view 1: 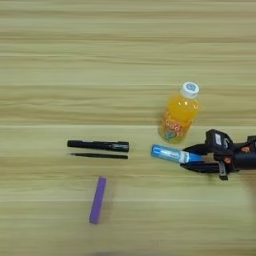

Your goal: Move the objects on the table

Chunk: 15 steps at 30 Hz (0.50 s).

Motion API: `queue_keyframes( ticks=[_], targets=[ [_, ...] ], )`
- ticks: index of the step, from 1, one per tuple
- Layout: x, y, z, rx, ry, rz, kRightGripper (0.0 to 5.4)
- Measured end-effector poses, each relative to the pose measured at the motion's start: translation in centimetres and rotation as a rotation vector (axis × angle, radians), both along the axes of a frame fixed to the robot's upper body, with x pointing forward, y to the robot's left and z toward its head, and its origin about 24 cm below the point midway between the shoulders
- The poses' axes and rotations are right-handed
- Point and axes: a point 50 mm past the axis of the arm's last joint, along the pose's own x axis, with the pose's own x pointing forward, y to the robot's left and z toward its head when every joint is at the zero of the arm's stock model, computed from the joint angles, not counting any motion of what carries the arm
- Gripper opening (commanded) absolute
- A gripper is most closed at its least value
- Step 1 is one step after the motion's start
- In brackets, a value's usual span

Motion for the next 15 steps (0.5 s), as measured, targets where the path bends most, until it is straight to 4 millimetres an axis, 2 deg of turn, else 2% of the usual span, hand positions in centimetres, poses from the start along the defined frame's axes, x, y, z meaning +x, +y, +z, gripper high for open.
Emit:
queue_keyframes(
  ticks=[1,2,12,15],
  targets=[
    [0.05,-0.08,-0.04,-0.001,0.001,-0.003,1.42],
    [0.07,-0.14,-0.08,-0.001,0.002,-0.005,1.71],
    [0.25,-0.07,-0.09,-0.003,-0.005,0.002,3.01],
    [0.24,-0.03,-0.08,-0.003,-0.005,0.005,3.24]
  ],
)
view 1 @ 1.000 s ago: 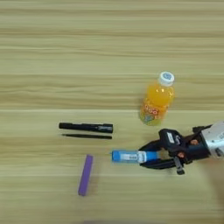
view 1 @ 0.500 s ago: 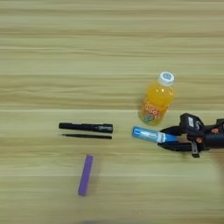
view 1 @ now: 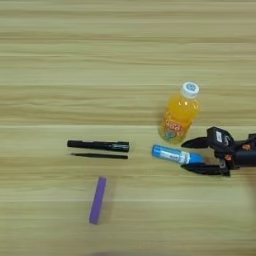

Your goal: Move the objects on the table

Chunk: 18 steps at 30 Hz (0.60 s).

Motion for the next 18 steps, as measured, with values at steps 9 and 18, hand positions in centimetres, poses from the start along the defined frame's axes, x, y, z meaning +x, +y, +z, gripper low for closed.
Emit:
queue_keyframes(
  ticks=[9,18],
  targets=[
    [-0.14,0.25,0.10,0.002,-0.005,0.014,4.01],
    [-0.38,0.49,0.21,0.005,-0.013,0.027,4.83]
  ],
)
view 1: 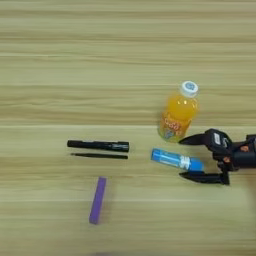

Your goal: Move the objects on the table

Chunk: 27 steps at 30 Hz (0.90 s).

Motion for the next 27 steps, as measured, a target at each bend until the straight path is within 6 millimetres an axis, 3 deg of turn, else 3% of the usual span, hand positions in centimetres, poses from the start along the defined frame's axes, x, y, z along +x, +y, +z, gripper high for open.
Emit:
queue_keyframes(
  ticks=[6,22,27],
  targets=[
    [-0.5,0.2,0.0,0.004,0.004,0.009,5.38],
    [-2.2,1.2,0.3,0.018,0.020,0.068,5.38],
    [-2.5,2.1,1.2,0.047,-0.011,0.099,5.38]
  ],
)
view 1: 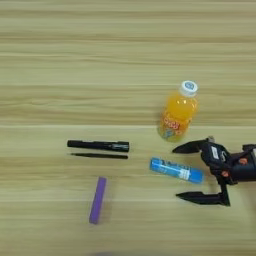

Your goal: Move the objects on the table

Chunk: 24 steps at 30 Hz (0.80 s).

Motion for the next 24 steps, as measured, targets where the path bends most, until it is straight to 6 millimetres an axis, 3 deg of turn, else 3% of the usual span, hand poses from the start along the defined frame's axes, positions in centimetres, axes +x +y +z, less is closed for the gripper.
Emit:
queue_keyframes(
  ticks=[16,24],
  targets=[
    [-0.8,1.6,2.9,0.168,-0.008,0.049,5.38],
    [-1.2,2.5,2.3,0.165,0.051,0.101,5.38]
  ],
)
